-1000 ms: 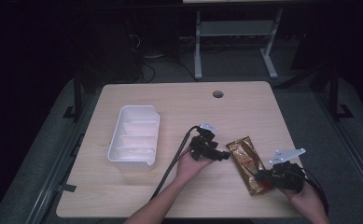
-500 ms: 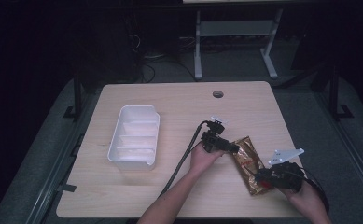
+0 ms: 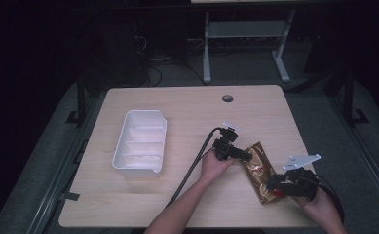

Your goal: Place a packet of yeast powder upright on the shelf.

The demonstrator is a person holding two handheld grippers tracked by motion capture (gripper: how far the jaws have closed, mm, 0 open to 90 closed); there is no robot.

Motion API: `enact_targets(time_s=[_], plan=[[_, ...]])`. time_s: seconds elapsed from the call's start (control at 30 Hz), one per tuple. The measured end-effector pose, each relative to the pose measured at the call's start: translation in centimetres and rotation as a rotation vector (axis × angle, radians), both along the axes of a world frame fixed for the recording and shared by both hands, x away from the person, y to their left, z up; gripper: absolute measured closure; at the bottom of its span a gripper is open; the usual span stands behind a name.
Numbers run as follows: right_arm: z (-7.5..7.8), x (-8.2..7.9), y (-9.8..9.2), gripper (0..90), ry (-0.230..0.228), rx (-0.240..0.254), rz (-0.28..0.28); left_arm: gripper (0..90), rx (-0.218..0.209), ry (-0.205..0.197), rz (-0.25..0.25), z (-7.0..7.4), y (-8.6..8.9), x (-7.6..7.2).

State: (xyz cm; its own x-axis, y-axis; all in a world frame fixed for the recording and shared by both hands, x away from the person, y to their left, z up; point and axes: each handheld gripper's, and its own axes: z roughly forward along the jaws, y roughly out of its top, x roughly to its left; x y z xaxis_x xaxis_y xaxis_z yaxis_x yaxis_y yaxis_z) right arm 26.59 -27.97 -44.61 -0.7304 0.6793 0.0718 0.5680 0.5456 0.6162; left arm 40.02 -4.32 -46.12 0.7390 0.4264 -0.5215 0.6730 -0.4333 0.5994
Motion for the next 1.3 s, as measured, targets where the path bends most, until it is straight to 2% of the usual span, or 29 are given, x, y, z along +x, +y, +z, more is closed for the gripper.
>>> enact_targets(time_s=[0.07,0.17,0.27,0.3,0.33,0.37,0.4,0.43,0.47,0.53,0.6,0.63,0.67,0.7,0.73,0.77,0.8,0.83,0.87,0.9,0.93,0.97,1.0,1.07,1.17,1.2,1.23,1.3], plan=[[0.0,0.0,-0.1,63.2,0.005,0.007,-0.011,79.5,-0.003,-0.012,0.007,0.3,0.1,0.0],[-0.2,0.1,-0.3,57.5,0.018,0.025,-0.036,85.0,-0.008,-0.051,0.004,1.1,0.3,-0.3],[-0.3,0.2,-0.5,56.2,0.026,0.04,-0.048,86.2,-0.025,-0.053,0.0,1.5,0.4,-0.4],[-0.3,0.3,-0.7,51.4,0.037,0.052,-0.061,86.3,-0.032,-0.06,-0.008,1.8,0.5,-0.5],[-0.3,0.3,-0.7,51.4,0.037,0.052,-0.061,86.5,-0.032,-0.06,-0.008,1.8,0.5,-0.5],[-0.3,0.3,-0.9,44.7,0.042,0.053,-0.08,86.6,-0.042,-0.061,-0.019,2.2,0.5,-0.6],[-0.3,0.3,-0.9,44.7,0.042,0.053,-0.08,86.8,-0.042,-0.061,-0.019,2.2,0.5,-0.6],[-0.2,0.4,-1.0,37.8,0.045,0.043,-0.091,86.9,-0.07,-0.065,-0.031,2.8,0.6,-0.7],[-0.2,0.4,-1.0,37.8,0.045,0.043,-0.091,87.1,-0.07,-0.065,-0.031,2.8,0.6,-0.7],[0.2,0.4,-1.4,32.4,0.027,0.042,-0.103,87.4,-0.088,-0.084,-0.043,3.8,0.8,-1.0],[0.6,0.3,-1.8,29.3,0.01,0.092,-0.109,87.5,-0.089,-0.108,-0.057,4.7,1.0,-1.2],[1.1,0.4,-2.1,27.1,-0.003,0.14,-0.112,87.6,-0.092,-0.123,-0.064,5.2,1.1,-1.4],[1.1,0.4,-2.1,27.1,-0.003,0.14,-0.112,87.6,-0.098,-0.126,-0.067,5.6,1.1,-1.5],[1.7,0.5,-2.3,26.8,-0.017,0.179,-0.103,87.6,-0.105,-0.153,-0.087,6.6,1.4,-1.8],[1.7,0.5,-2.3,26.8,-0.017,0.179,-0.103,87.6,-0.105,-0.153,-0.087,6.6,1.4,-1.8],[2.1,0.8,-2.4,26.6,-0.021,0.218,-0.091,87.7,-0.109,-0.171,-0.1,7.5,1.6,-2.2],[2.1,0.8,-2.4,26.6,-0.021,0.218,-0.091,87.8,-0.109,-0.171,-0.1,7.5,1.6,-2.2],[2.5,1.4,-2.4,25.4,-0.031,0.232,-0.072,87.8,-0.115,-0.19,-0.113,8.4,1.7,-2.7],[2.5,1.4,-2.4,25.4,-0.031,0.232,-0.072,87.9,-0.115,-0.19,-0.113,8.4,1.7,-2.7],[2.9,1.9,-2.4,24.1,-0.038,0.256,-0.055,87.9,-0.115,-0.208,-0.13,9.1,1.8,-3.1],[3.0,2.1,-2.3,23.5,-0.039,0.275,-0.048,87.9,-0.115,-0.208,-0.13,9.1,1.8,-3.1],[3.2,2.4,-2.3,23.4,-0.038,0.307,-0.035,87.9,-0.108,-0.23,-0.148,9.7,1.7,-3.6],[3.2,2.4,-2.3,23.4,-0.038,0.307,-0.035,87.9,-0.108,-0.23,-0.148,9.7,1.7,-3.6],[3.3,3.2,-2.2,22.7,-0.021,0.371,0.002,87.9,-0.109,-0.241,-0.167,10.1,1.6,-3.9],[2.9,4.2,-1.7,20.9,-0.003,0.392,0.048,87.9,-0.113,-0.247,-0.186,10.3,1.5,-4.2],[2.9,4.2,-1.7,20.9,-0.003,0.392,0.048,87.9,-0.114,-0.248,-0.194,10.4,1.4,-4.3],[2.8,4.5,-1.6,19.8,0.007,0.395,0.054,87.9,-0.115,-0.251,-0.205,10.5,1.3,-4.4],[2.3,5.1,-1.1,18.9,0.046,0.431,0.093,87.9,-0.107,-0.272,-0.224,10.9,1.0,-4.8]])
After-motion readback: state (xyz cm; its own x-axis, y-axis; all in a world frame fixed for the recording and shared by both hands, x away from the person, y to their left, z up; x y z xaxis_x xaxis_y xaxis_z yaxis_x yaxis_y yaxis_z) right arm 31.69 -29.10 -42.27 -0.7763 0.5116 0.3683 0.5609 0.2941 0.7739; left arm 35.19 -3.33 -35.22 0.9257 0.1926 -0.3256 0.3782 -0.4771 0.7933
